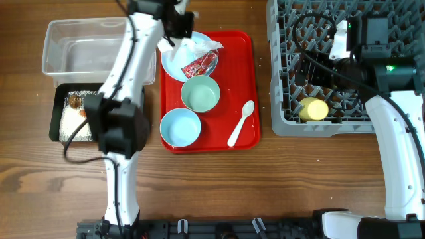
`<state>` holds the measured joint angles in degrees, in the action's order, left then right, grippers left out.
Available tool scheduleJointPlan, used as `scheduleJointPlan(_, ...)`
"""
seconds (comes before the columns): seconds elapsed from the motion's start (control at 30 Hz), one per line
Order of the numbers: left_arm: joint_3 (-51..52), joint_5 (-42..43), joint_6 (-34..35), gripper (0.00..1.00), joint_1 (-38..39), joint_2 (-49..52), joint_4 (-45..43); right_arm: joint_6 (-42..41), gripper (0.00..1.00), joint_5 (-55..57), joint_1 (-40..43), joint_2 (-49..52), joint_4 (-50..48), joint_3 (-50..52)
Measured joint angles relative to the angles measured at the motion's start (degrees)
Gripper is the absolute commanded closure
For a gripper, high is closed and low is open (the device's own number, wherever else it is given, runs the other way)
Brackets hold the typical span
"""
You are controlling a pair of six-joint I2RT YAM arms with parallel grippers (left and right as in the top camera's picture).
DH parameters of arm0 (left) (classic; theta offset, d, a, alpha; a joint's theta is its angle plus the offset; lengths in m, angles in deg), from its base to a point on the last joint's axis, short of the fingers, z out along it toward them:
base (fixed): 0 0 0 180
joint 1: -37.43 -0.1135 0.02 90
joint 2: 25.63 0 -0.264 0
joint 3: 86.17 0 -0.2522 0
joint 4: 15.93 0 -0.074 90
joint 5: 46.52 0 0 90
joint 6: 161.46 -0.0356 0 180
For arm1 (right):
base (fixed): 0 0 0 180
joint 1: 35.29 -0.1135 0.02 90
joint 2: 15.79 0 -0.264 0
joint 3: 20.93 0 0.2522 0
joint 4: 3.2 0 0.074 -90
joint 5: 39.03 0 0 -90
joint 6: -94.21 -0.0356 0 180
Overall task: Sort waste into correct bins and load items into the dishwasher rack
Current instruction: 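Drop the tissue into the clear plastic bin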
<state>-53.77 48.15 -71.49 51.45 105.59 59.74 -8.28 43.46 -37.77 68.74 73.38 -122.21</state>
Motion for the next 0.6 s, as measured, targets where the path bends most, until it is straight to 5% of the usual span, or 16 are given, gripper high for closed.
scheduleJointPlan(0.27, -0.02, -4.74, 1.95, 0.9, -6.71, -6.27, 2.45, 0.0, 0.0, 0.0, 0.0, 0.0, -0.07, 0.0)
scheduleJointPlan(0.33, 0.0, -6.56, 3.61, 0.7, -9.46, -6.19, 2.54, 0.0, 0.0, 0.0, 0.0, 0.0, -0.11, 0.0)
scheduleJointPlan(0.37, 0.0, -7.41, 5.01, 0.44, -11.26, -6.14, 2.38, 0.0, 0.0, 0.0, 0.0, 0.0, -0.24, 0.0)
scheduleJointPlan(0.4, 0.0, -8.15, 6.82, 0.32, -13.46, -5.75, 1.64, 0.0, 0.0, 0.0, 0.0, 0.0, -0.26, 0.0)
scheduleJointPlan(0.5, 0.02, -9.01, 8.66, 0.03, -15.67, -3.74, 0.07, 0.0, 0.0, 0.0, 0.0, 0.0, -0.22, 0.0)
scheduleJointPlan(0.6, 0.26, -9.35, 9.57, 0.0, -16.02, -0.61, -0.02, 0.0, 0.0, 0.0, 0.0, 0.0, -0.11, 0.0)
